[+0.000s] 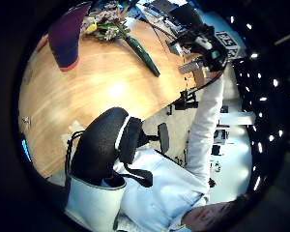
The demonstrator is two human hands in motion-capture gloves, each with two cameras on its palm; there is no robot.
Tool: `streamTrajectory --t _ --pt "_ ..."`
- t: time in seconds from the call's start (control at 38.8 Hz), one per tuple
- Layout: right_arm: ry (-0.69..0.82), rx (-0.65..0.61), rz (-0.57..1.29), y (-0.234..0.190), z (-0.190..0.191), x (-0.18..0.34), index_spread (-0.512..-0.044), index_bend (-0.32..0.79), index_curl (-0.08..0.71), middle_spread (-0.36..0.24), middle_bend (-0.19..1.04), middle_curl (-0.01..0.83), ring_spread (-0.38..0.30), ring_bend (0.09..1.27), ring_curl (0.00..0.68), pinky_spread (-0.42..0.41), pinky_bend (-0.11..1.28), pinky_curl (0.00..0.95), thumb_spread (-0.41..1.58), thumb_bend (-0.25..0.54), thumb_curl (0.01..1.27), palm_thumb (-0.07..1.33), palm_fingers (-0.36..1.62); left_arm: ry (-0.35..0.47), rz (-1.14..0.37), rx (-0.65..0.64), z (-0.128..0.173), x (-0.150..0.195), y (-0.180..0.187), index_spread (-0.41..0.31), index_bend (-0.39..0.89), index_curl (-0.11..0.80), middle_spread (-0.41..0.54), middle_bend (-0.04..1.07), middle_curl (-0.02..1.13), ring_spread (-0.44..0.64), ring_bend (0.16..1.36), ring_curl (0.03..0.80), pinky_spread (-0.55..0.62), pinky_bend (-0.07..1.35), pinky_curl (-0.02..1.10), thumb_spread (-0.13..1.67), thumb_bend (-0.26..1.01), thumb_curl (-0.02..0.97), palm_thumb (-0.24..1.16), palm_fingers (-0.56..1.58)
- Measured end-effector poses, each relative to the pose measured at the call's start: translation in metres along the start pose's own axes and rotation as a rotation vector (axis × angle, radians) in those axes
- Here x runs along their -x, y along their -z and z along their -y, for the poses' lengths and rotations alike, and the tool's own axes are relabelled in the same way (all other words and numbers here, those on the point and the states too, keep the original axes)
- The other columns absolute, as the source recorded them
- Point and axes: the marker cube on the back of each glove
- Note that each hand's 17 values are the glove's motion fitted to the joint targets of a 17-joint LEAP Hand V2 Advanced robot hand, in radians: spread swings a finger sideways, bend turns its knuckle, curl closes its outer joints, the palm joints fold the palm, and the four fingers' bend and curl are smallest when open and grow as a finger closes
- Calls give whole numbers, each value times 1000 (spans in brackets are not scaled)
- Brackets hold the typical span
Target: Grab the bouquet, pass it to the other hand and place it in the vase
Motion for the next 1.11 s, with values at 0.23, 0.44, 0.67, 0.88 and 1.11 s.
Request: streamTrajectory --t 0.23,0.44,0.67,0.88,1.11 --pt "37 17 1 -53 13 -10 -169 32 56 18 326 339 38 717 346 161 757 345 1067 11 251 512 591 -1 -9 4 4 4 -6 69 139 208 177 244 295 355 545 224 430 332 257 1087 -20 238 288 144" --pt "-34 183 -56 -84 -53 8 -158 25 45 6 361 370 -57 754 366 94 764 353 1059 -7 280 568 627 -13 -12 41 7 -2 -15 70 138 223 179 242 313 360 550 232 433 331 273 1091 -23 252 282 137" --pt "-43 248 -119 -126 -43 1 -152 53 56 -24 390 394 -97 738 373 64 744 354 1041 0 313 658 648 -16 -11 46 7 -4 -18 75 137 232 181 242 329 365 552 241 434 332 287 1092 -23 263 278 128" --pt "-74 135 -143 -139 -35 -2 -197 125 98 -54 457 426 -129 685 369 35 658 336 1014 8 345 766 746 -18 -15 45 5 -3 -17 78 137 238 181 241 339 371 553 247 435 331 296 1093 -22 270 276 124" --pt "-110 -32 -152 -143 -23 3 -247 222 210 -88 371 425 -175 615 372 -75 550 324 989 29 379 910 959 -10 -26 50 8 1 -23 78 141 246 181 238 348 373 552 252 436 328 304 1091 -21 278 279 123"
